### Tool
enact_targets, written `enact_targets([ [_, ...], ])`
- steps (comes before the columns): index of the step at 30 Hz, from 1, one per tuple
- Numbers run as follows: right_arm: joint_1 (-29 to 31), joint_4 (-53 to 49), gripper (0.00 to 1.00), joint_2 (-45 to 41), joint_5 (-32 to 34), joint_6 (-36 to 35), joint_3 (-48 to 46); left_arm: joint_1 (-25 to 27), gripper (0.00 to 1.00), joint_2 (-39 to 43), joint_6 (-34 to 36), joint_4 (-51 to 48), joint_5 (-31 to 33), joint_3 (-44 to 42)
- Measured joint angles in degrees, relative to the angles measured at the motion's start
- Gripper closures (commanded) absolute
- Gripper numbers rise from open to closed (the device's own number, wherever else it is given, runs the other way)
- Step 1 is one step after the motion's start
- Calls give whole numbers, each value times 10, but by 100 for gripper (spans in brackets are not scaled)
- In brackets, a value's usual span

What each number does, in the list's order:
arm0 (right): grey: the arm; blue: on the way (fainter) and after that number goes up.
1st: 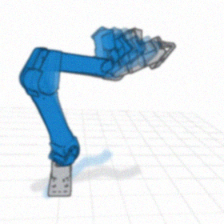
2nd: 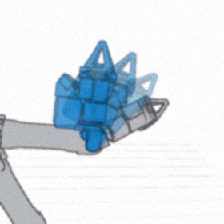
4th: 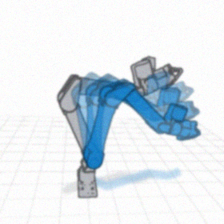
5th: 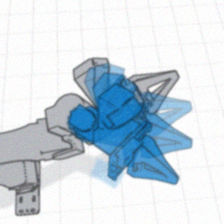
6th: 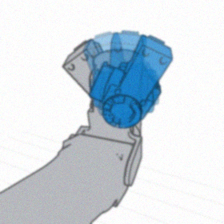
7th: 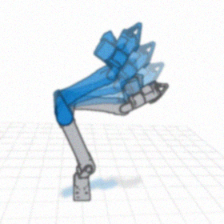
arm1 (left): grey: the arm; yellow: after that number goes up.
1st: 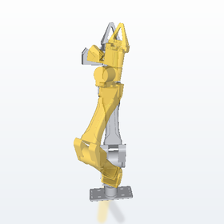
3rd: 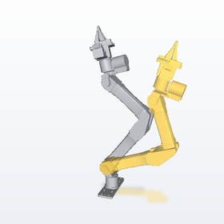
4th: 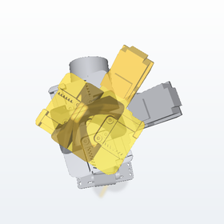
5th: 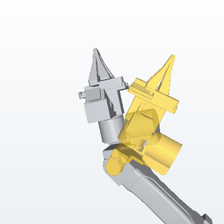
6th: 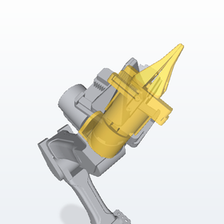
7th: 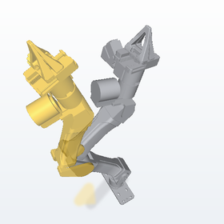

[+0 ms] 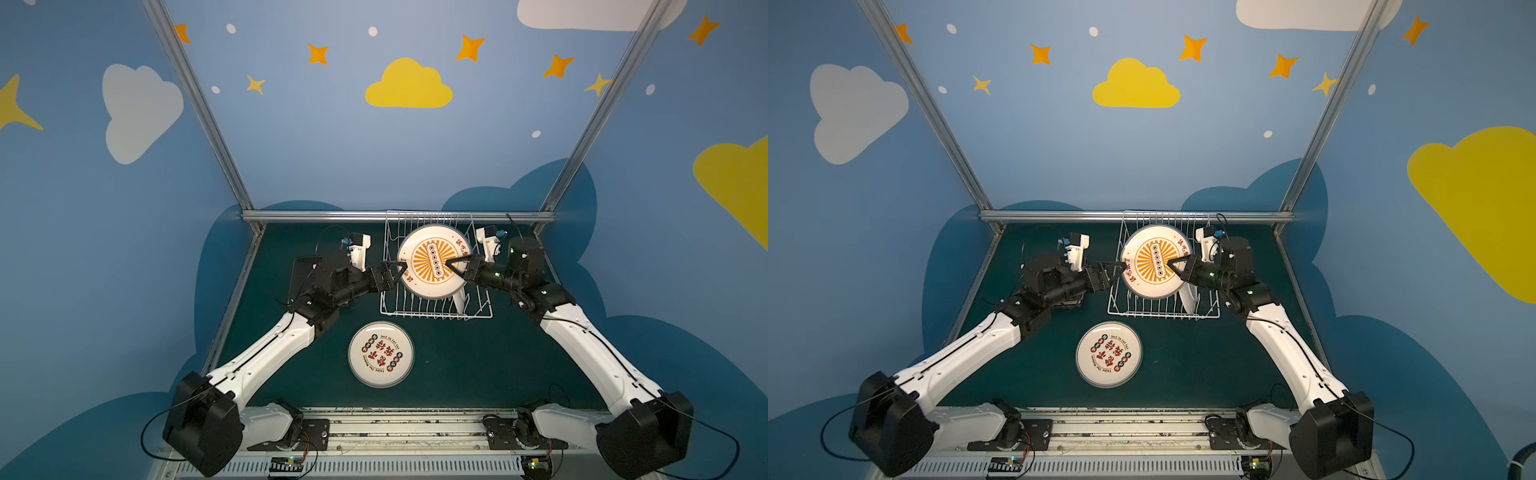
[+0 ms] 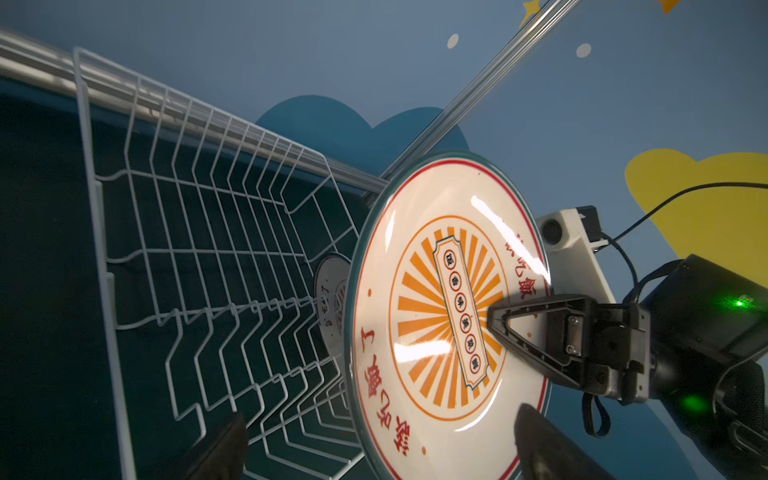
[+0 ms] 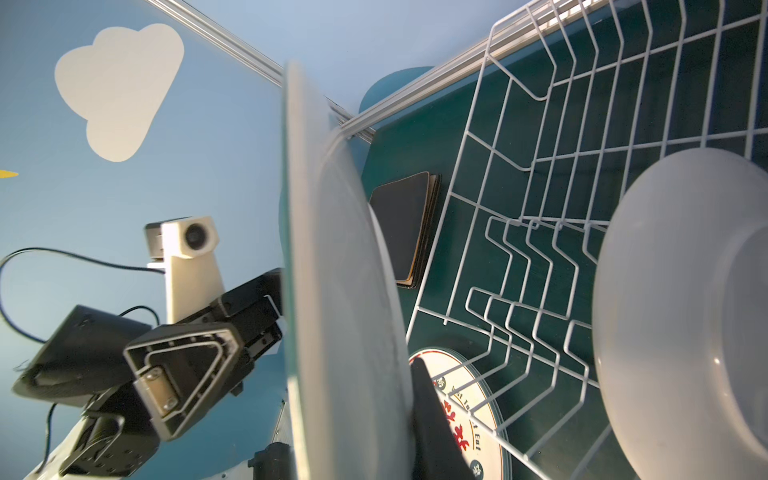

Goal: Unload the plates from the dish rack
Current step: 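Hold the plate with the right gripper while left gripper regrasps its near rim, then open the right gripper off the plate while left gripper holds it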

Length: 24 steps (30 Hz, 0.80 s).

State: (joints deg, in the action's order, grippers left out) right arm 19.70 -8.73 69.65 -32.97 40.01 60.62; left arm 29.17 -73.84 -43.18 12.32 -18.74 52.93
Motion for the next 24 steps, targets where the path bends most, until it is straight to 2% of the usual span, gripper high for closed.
enact_targets([
  [4,0,4,100,9,-16,0,0,-2,9,-51,-38,30,-47,6],
  [12,0,4,100,26,-33,0,0,-2,32,-98,-84,84,-118,36],
  [24,-1,18,100,36,-57,3,0,-3,45,-117,-103,113,-175,38],
])
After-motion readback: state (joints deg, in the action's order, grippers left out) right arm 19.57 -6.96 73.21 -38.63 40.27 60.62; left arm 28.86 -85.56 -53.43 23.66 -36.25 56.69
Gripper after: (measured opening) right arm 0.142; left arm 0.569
